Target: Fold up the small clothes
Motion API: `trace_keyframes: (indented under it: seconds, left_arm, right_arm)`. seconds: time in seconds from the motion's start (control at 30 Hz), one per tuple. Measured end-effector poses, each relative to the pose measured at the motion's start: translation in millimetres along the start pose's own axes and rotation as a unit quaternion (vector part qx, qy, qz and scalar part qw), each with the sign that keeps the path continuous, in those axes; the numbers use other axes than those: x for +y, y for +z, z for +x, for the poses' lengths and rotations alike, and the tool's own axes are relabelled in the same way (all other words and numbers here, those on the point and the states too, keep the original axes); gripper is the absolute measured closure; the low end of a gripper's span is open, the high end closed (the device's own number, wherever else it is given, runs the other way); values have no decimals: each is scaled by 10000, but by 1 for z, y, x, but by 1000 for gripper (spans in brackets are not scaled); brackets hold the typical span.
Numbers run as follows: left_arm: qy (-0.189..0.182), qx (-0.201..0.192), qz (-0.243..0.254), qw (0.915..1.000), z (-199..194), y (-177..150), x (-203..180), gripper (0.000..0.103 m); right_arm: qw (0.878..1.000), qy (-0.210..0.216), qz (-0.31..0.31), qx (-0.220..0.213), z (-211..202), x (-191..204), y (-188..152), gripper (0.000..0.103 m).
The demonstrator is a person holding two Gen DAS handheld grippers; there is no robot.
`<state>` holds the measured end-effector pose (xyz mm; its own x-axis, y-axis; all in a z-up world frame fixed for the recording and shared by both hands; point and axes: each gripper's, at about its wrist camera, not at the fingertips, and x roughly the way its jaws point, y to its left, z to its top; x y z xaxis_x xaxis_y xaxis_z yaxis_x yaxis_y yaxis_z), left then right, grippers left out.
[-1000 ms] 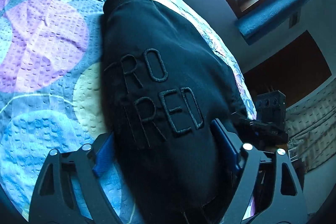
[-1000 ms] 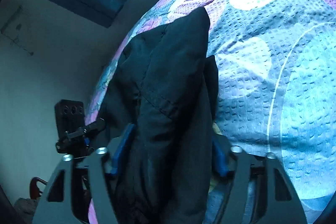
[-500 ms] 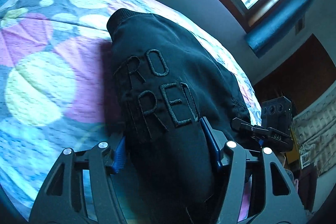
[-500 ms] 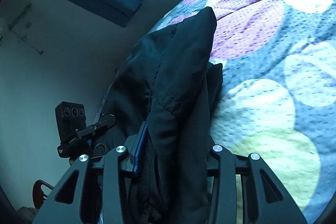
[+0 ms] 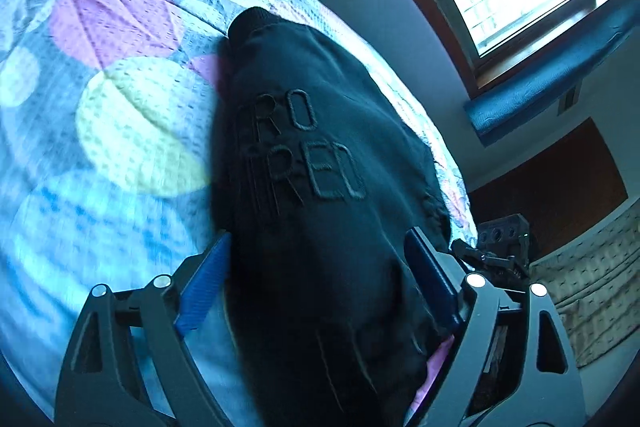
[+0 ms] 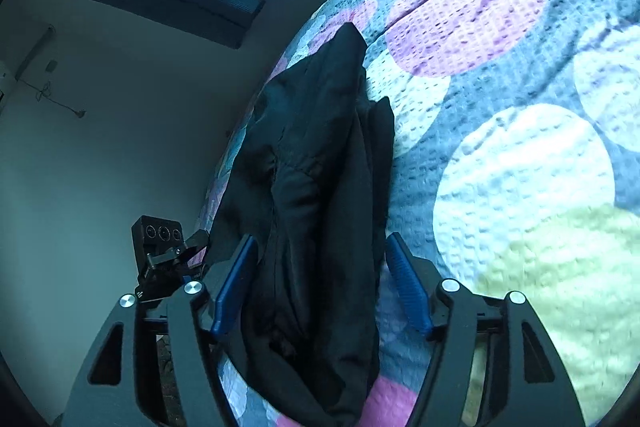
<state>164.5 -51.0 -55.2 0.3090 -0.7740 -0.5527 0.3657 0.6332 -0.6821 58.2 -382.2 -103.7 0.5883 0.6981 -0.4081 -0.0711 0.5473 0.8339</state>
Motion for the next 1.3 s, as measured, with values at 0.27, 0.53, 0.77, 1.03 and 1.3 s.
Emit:
trace_keyframes:
  seconds: [0.27,0.53,0.77,1.03,1.3]
  left_arm:
    - [268,254,125,9992,-6,-50,-12,13]
    - [338,202,274,9988,-19,-60,-14,35]
    - [529,135,531,9971,-12,-65,-15,32]
    - [467,137,529,9974,-9,-65,-11,30]
    - [463,133,530,9974,-7,-64,-11,29]
  right_arm:
    - [9993,105,-224,267,11,14,-27,52]
    - [9994,48,-193,283,19,31,-33,71]
    - [9989,382,-10,261,51,15,-14,73]
    - [9988,440,-31,229,29,3,-30,74]
    - [9987,461,-51,197,22,0,-36,73]
